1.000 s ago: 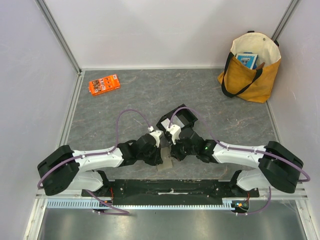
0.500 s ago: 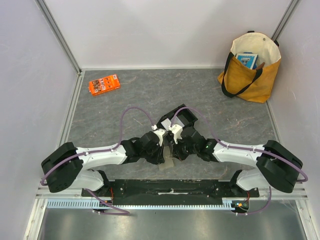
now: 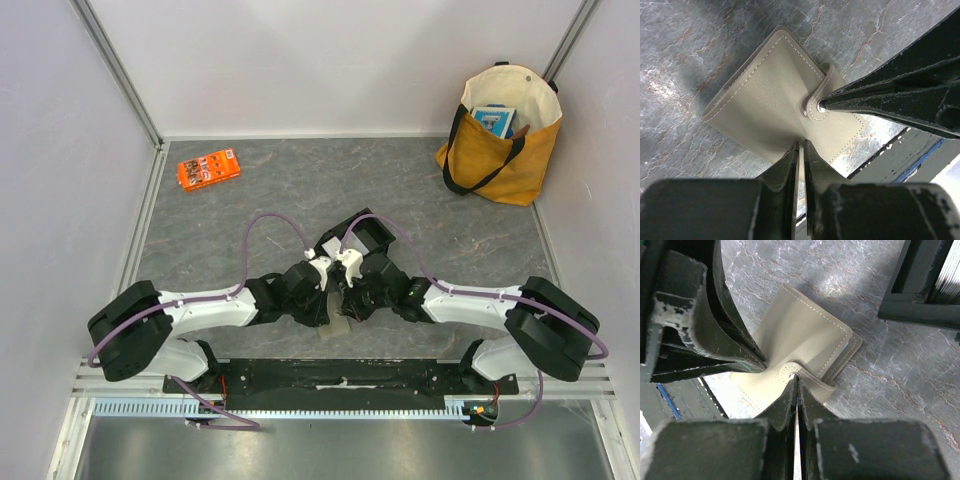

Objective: Put the credit cards into the card holder
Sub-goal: Close the card holder at the center of the board.

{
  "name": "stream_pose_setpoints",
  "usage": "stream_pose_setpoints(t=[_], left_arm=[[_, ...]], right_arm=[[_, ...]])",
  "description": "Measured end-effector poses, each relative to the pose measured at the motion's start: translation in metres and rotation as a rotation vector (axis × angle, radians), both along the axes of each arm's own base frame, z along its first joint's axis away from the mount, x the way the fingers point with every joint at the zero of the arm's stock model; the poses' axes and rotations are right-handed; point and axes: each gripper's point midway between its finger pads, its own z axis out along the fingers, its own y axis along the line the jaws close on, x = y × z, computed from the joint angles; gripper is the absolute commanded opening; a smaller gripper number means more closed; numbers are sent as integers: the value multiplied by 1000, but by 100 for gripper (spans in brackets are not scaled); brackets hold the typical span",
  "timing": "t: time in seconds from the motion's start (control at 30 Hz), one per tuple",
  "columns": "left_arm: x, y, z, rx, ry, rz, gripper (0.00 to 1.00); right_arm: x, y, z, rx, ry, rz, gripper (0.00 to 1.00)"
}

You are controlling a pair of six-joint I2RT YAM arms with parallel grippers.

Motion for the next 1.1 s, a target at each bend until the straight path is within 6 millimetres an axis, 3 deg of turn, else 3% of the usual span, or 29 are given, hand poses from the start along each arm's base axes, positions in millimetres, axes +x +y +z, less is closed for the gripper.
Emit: stream_pose_setpoints(t=[0.63,1.1], left_arm=[[1,-2,-1,-17,29,20,10],[1,-4,-1,-21,21,13,8]], right_arm=[[4,11,-4,61,1,-2,5],[6,6,12,82,0,-46,4]])
